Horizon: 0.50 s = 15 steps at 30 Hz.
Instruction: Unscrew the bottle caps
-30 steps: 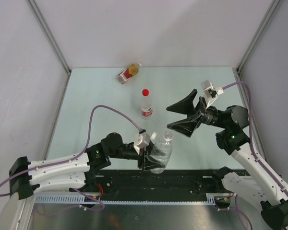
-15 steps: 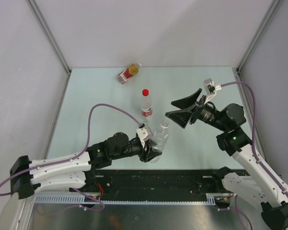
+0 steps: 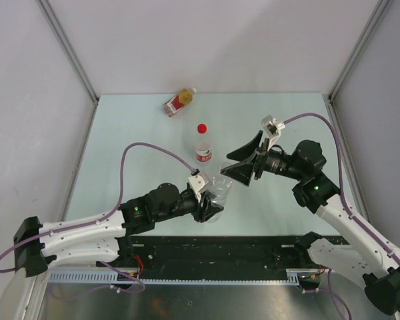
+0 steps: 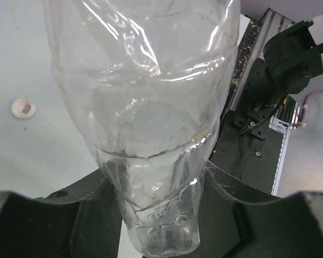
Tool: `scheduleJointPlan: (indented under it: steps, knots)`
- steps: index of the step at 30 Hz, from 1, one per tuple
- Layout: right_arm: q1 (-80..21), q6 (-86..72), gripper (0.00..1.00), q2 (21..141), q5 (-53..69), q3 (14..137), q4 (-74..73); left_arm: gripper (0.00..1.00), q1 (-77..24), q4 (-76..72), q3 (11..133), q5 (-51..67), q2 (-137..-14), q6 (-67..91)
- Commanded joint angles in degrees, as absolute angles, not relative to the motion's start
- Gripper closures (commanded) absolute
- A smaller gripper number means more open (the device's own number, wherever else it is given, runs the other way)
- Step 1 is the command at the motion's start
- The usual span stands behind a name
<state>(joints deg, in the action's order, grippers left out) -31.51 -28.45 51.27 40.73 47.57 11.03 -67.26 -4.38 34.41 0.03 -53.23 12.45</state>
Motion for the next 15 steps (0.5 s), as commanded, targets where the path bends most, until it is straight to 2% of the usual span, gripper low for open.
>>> scheduleJointPlan:
  steps: [1,6,10,15]
  knots:
    - [-35.20,-22.08,0.16,51.81,40.48,49.43,6.54,1.00,-67.15,-4.47,37.48,-2.00,-52.08,12.00]
    - [-36.80,-19.98,0.30,52.59,38.77,50.23,3.40,1.00,-67.17,-4.33,37.64,-1.90,-51.69,11.97]
    - [-36.87,-20.37,0.52,52.45,38.82,50.27,4.07,1.00,-67.15,-4.31,37.70,-2.20,-51.98,12.00]
    - [-36.91,-20.63,0.87,52.14,38.69,50.27,5.03,1.00,-67.15,-4.19,37.66,-2.32,-52.18,12.19]
